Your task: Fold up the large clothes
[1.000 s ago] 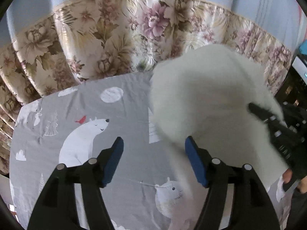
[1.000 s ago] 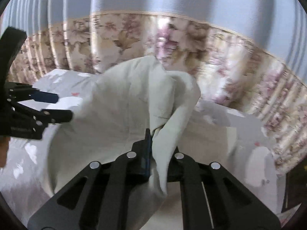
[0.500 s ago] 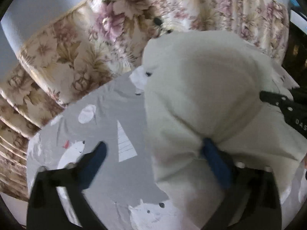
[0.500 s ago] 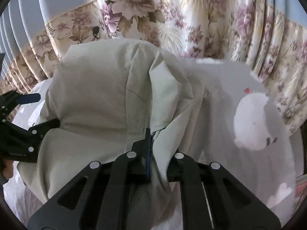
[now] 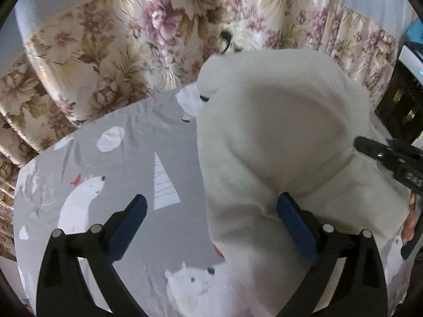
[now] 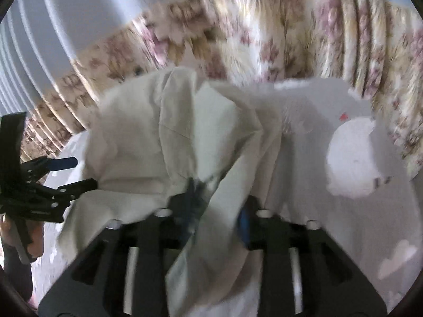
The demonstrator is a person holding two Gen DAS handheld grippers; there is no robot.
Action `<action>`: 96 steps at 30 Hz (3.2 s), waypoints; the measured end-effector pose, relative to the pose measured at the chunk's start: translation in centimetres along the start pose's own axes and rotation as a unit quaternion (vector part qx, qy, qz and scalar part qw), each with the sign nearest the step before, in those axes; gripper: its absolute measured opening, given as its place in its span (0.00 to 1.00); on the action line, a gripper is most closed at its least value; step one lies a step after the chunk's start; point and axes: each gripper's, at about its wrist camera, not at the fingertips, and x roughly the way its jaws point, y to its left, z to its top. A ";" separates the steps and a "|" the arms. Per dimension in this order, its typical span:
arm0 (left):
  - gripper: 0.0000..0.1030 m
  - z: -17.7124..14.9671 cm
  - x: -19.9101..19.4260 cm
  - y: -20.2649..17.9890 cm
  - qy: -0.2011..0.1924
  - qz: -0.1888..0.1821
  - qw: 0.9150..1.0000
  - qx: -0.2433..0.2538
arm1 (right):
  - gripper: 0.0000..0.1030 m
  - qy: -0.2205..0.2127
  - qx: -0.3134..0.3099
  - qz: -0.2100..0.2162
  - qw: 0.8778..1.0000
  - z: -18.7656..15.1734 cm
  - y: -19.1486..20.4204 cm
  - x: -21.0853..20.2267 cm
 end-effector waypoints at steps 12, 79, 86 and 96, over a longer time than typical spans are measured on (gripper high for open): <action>0.30 -6.3 -3.5 -3.9 -0.015 -0.066 0.997 0.033 | 0.00 0.003 -0.068 0.016 0.998 -4.8 5.3 -4.8; 0.68 4.7 -0.4 0.1 -0.040 -0.107 0.993 0.042 | 0.32 0.004 -0.054 -0.021 0.998 3.4 -0.8 -2.3; 0.68 -2.3 -0.6 -2.6 -0.006 -0.084 0.993 0.083 | 0.26 0.029 -0.107 0.031 0.993 -1.2 3.8 -3.4; 0.80 -3.0 4.2 -5.6 0.022 -0.044 0.994 0.096 | 0.05 0.082 -0.122 0.031 0.989 -3.7 1.1 0.8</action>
